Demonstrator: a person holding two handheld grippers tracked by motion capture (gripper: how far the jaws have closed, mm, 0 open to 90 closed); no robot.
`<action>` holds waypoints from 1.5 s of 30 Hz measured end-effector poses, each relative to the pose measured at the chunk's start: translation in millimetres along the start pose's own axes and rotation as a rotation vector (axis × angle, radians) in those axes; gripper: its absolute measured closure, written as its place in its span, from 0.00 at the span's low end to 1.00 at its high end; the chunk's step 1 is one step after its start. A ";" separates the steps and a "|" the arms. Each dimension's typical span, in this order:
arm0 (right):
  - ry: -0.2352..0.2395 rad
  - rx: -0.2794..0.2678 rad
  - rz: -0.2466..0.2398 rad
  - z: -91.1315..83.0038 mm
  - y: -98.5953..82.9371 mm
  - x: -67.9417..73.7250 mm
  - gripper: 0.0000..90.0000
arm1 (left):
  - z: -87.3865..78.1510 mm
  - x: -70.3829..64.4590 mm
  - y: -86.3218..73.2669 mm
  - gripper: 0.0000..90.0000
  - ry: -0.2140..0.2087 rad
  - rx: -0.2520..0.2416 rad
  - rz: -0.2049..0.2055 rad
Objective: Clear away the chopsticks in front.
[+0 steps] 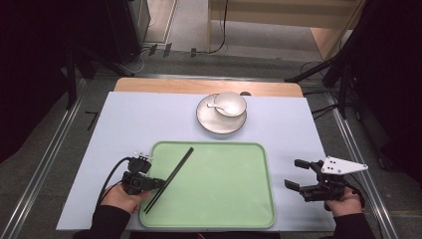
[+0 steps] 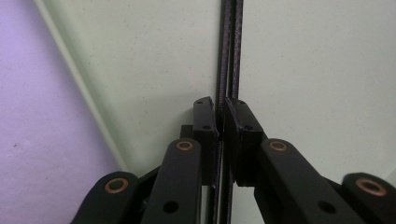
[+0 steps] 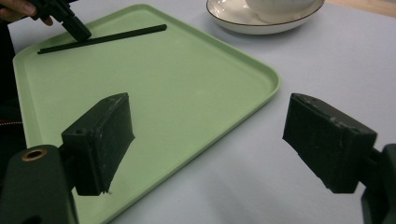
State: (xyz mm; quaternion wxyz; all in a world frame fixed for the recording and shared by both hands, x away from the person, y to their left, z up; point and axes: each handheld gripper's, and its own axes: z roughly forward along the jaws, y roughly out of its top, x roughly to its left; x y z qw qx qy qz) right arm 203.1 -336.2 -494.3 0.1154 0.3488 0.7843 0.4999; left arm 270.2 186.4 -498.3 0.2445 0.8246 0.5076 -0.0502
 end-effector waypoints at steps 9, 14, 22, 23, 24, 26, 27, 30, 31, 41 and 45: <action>0.005 0.000 0.001 0.0 -0.2 0.2 0.18 | -4.7 2.8 2.4 0.79 -0.051 -0.020 0.059; 0.008 -0.002 0.004 0.0 -0.5 0.0 0.18 | -12.4 8.4 4.7 0.60 -0.075 -0.054 0.084; 0.013 0.004 0.004 0.6 -0.6 0.2 0.18 | -34.5 22.4 1.4 0.42 -0.072 -0.154 0.212; 0.013 0.005 0.006 0.6 -0.6 0.3 0.18 | -36.6 24.6 0.6 0.41 -0.071 -0.167 0.214; 0.012 0.005 0.004 0.7 -0.7 0.1 0.18 | -38.8 27.3 -0.1 0.41 -0.070 -0.175 0.220; 0.014 0.007 0.004 0.7 -0.7 0.1 0.18 | -40.6 29.7 -0.9 0.40 -0.070 -0.186 0.217; 0.014 0.008 0.005 0.7 -0.8 0.2 0.18 | -44.1 35.2 -2.4 0.40 -0.062 -0.203 0.213; 0.016 0.008 0.005 0.7 -0.8 0.3 0.18 | -47.5 40.6 -4.2 0.39 -0.060 -0.215 0.208; 0.018 0.008 0.005 0.7 -0.8 0.4 0.18 | -49.4 43.4 -5.1 0.39 -0.059 -0.220 0.210; 0.016 -0.002 0.001 0.0 -0.4 0.9 0.18 | -68.3 65.2 -18.5 0.36 -0.021 -0.315 0.212; 0.018 -0.005 0.001 -0.4 0.1 1.6 0.18 | -73.3 73.1 -22.0 0.35 -0.013 -0.346 0.210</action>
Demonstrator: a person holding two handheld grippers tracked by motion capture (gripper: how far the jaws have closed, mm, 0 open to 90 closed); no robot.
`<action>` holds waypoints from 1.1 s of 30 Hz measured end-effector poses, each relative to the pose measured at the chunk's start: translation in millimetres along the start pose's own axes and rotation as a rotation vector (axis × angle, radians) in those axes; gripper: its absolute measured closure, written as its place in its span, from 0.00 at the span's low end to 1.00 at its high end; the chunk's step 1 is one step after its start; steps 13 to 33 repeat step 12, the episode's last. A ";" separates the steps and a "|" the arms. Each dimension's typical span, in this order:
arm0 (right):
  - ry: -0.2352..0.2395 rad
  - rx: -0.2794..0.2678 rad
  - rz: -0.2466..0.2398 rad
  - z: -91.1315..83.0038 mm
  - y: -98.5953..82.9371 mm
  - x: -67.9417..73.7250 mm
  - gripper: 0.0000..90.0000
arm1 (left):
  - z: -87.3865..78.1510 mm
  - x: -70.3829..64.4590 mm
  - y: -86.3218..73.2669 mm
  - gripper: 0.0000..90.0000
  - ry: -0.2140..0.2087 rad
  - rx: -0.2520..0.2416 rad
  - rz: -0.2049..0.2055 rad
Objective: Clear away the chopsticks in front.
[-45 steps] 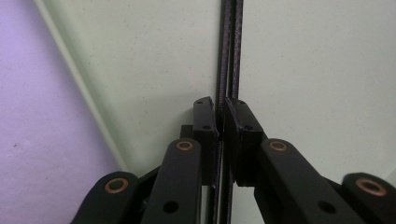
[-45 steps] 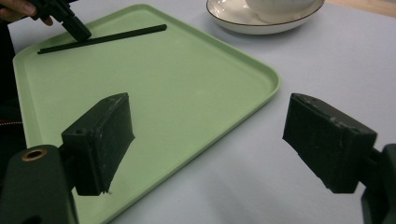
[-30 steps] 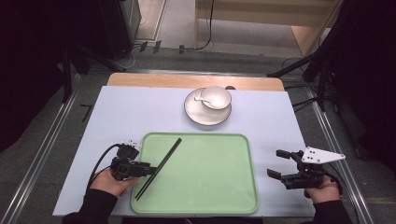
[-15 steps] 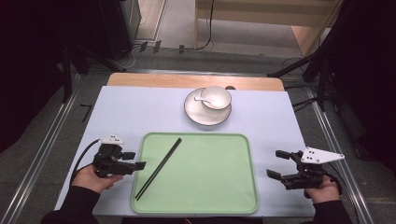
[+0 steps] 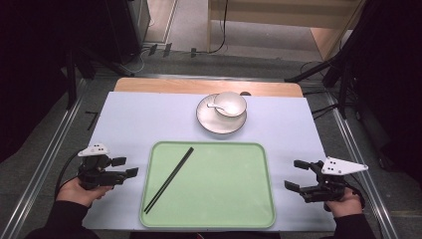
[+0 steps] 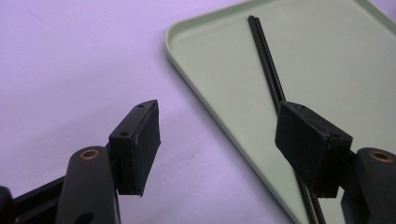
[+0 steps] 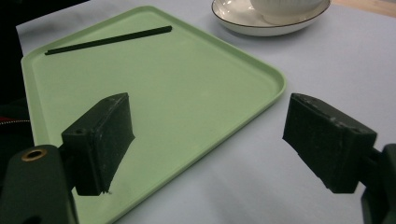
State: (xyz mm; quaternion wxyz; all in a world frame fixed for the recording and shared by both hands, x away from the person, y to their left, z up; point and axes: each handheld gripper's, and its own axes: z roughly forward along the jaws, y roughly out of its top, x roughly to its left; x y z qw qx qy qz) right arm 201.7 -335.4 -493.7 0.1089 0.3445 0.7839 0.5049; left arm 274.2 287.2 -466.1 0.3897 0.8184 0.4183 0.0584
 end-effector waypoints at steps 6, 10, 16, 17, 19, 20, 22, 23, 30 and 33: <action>0.000 0.000 -0.004 0.0 0.1 0.1 0.18 | -3.1 5.7 -2.7 0.33 0.018 -0.015 -0.015; 0.000 0.000 -0.005 0.0 0.0 0.1 0.18 | -1.9 7.1 -2.4 0.32 0.029 -0.016 -0.017; 0.001 0.001 -0.004 0.0 0.1 0.0 0.18 | -0.8 7.4 -2.8 0.31 0.037 -0.020 -0.012; 0.001 0.001 -0.004 0.0 0.1 0.0 0.18 | -0.8 7.4 -2.8 0.31 0.037 -0.020 -0.012; 0.001 0.001 -0.004 0.0 0.1 0.0 0.18 | -0.8 7.4 -2.8 0.31 0.037 -0.020 -0.012; 0.001 0.001 -0.004 0.0 0.1 0.0 0.18 | -0.8 7.4 -2.8 0.31 0.037 -0.020 -0.012; 0.001 0.001 -0.004 0.0 0.1 0.0 0.18 | -0.8 7.4 -2.8 0.31 0.037 -0.020 -0.012; 0.001 0.001 -0.004 0.0 0.1 0.0 0.18 | -0.8 7.4 -2.8 0.31 0.037 -0.020 -0.012; 0.001 0.001 -0.004 0.0 0.1 0.0 0.18 | -0.8 7.4 -2.8 0.31 0.037 -0.020 -0.012; 0.001 0.001 -0.004 0.0 0.1 0.0 0.18 | -0.8 7.4 -2.8 0.31 0.037 -0.020 -0.012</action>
